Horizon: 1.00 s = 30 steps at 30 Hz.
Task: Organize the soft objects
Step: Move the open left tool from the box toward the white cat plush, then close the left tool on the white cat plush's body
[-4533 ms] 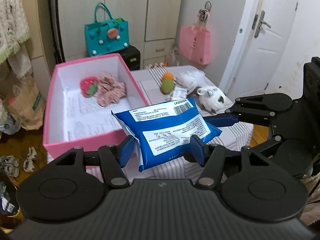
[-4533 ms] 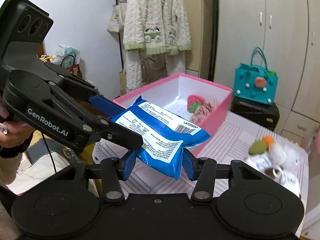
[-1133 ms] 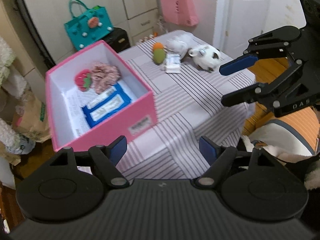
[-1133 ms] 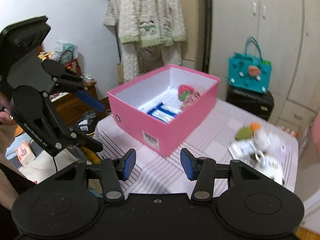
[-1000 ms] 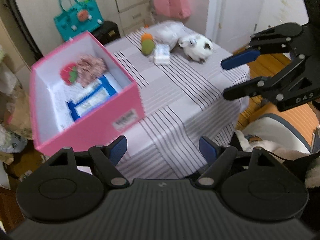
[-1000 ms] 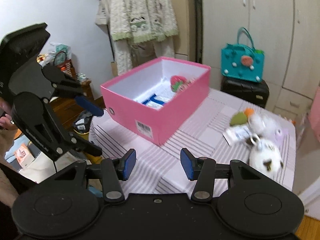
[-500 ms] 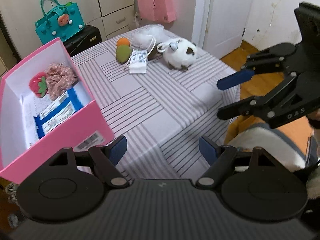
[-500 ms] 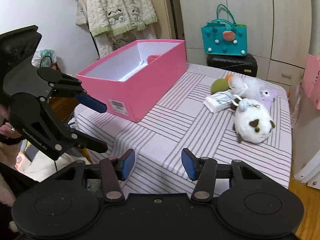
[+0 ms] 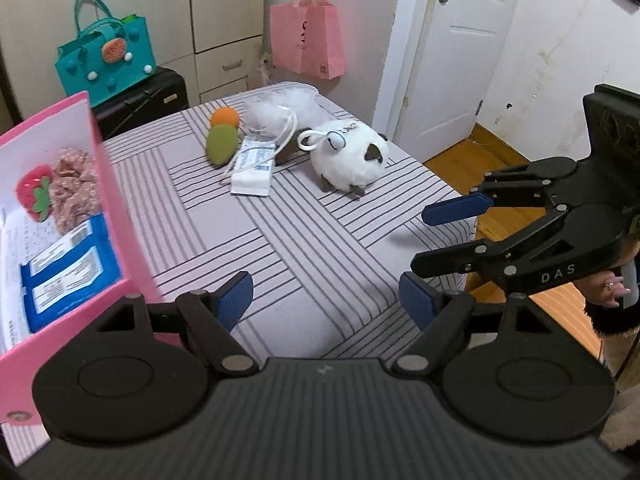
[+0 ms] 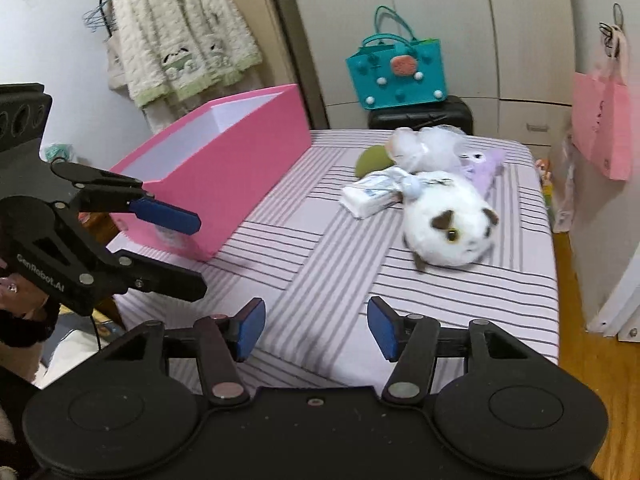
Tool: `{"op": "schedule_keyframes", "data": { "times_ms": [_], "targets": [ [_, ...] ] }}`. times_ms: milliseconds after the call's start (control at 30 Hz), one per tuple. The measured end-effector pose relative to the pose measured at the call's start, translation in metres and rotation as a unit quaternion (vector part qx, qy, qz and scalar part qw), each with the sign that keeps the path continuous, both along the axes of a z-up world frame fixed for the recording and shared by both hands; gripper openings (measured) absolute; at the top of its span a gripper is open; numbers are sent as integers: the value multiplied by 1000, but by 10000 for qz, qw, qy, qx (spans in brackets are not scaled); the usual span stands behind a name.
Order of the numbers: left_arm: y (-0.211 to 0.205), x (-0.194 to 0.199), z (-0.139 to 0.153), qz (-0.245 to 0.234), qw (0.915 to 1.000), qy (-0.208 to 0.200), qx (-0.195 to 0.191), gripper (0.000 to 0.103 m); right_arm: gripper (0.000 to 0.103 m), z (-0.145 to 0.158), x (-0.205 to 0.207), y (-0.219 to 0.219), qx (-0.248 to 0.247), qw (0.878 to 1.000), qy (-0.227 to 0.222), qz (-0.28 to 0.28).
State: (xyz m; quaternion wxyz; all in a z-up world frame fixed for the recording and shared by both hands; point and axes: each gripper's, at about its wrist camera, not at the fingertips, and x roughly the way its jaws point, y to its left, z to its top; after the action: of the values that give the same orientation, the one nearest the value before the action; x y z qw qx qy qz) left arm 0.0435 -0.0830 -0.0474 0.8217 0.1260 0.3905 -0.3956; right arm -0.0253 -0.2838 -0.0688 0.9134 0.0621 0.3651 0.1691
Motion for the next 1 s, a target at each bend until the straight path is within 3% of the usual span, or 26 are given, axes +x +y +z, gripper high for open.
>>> {"op": "schedule_keyframes", "data": {
  "times_ms": [300,500,700,1000],
  "targets": [
    [-23,20,-16,-26,9986,80,-519,80,63,-26,13,-16,-330,9976,-449,-420],
    [-42,39,-27,76,9955,391,-865,80,66,-40,25,-28,-657,9916,-722,-851],
    [-64,48,-32,263,9939,100,-1067,81,69,-49,36,-30,-915,9874,-931,-897],
    [-89,66,-45,493,9874,126,-1496,81,71,-57,52,-34,-876,9861,-955,-1037]
  ]
}}
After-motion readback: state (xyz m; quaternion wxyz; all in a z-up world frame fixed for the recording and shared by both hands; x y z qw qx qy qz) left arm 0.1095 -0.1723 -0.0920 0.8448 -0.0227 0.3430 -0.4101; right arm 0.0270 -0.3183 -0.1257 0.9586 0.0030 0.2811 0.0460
